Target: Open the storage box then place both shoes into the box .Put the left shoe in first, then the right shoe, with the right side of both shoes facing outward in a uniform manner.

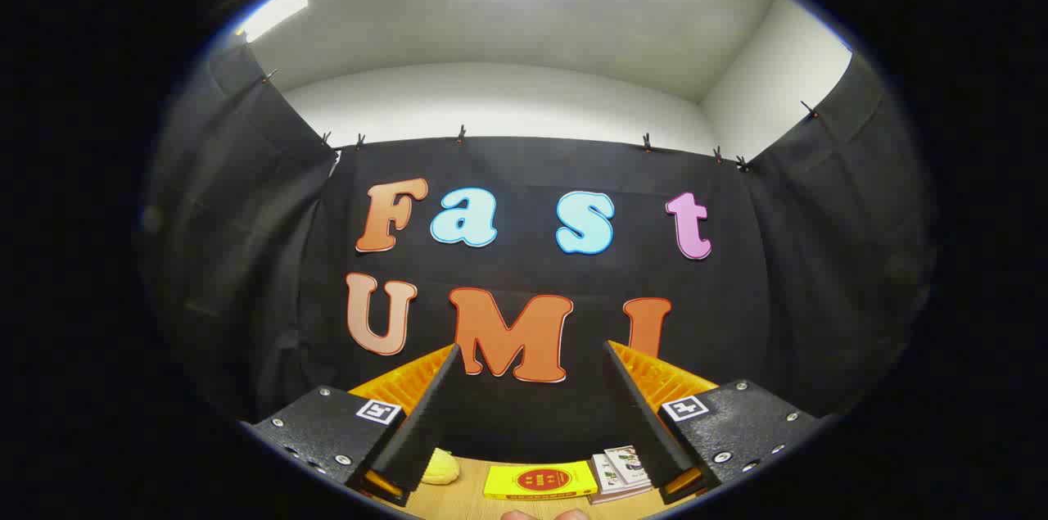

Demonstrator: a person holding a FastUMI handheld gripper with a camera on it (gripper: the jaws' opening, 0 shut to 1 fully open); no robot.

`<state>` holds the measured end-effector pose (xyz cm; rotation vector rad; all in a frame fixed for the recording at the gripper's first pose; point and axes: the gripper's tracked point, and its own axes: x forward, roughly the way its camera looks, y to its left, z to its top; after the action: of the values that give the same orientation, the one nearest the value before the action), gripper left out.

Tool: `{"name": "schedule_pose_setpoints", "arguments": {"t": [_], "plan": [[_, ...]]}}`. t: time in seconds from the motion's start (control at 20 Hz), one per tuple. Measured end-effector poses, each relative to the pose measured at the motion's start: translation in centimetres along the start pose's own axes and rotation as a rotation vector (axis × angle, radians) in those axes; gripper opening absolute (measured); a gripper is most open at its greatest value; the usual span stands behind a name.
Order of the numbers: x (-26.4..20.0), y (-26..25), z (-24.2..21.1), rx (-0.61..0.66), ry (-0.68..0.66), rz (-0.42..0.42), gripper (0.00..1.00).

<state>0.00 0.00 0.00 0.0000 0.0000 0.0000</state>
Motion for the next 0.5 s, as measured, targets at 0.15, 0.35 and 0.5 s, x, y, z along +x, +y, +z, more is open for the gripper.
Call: {"name": "schedule_pose_setpoints", "arguments": {"t": [0.15,0.35,0.5], "plan": [[0.3,0.1,0.0,0.022,-0.001,0.018,0.99],[1.1,-0.2,-0.7,0.031,0.017,0.023,0.99],[1.4,-0.1,-1.4,0.044,0.04,0.032,0.99]]}}
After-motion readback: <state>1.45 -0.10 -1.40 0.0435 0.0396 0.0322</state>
